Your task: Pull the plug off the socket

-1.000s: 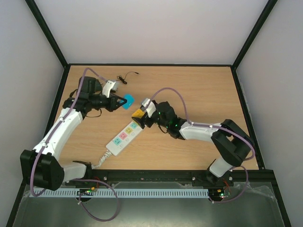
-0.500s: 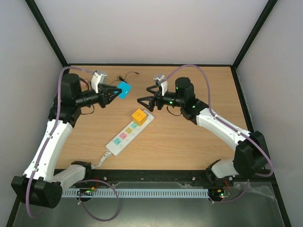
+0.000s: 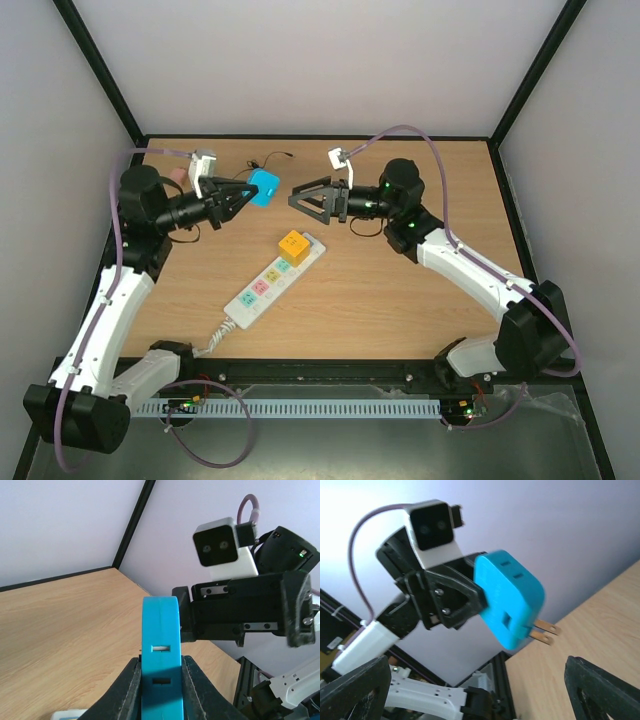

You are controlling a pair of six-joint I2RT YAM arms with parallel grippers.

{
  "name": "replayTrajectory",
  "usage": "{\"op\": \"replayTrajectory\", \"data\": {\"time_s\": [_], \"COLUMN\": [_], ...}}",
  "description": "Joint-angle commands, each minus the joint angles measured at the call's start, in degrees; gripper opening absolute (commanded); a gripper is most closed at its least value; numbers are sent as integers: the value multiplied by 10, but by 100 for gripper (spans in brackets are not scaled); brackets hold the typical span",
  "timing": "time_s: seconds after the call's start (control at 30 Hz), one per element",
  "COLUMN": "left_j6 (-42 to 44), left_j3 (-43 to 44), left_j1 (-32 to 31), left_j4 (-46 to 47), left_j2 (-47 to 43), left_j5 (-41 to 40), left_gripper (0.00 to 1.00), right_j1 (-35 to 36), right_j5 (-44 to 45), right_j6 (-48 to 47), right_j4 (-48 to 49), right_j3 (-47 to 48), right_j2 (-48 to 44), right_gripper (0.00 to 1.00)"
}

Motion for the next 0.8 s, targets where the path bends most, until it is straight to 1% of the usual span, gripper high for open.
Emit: {"op": "replayTrajectory", "data": {"time_s": [0.0, 0.1, 0.33, 0.77], "left_j6": [-29, -34, -48, -98], "left_j3": [-19, -23, -38, -67], "left_j1": [3, 5, 11, 11], "left_j4": [49, 58, 75, 141], "left_j2": [-16, -20, -31, -41], "left_j5": [14, 16, 19, 62], "left_gripper": [3, 3, 2, 3], "right_j1": [8, 19, 43, 49], "right_j5": [-36, -36, -34, -11], "right_j6": [112, 125, 125, 106], "right_j4": [112, 122, 120, 102], "right_j3": [0, 4, 4, 8], "right_j2": [-18, -11, 3, 17], "right_gripper": [92, 89, 85, 79]}}
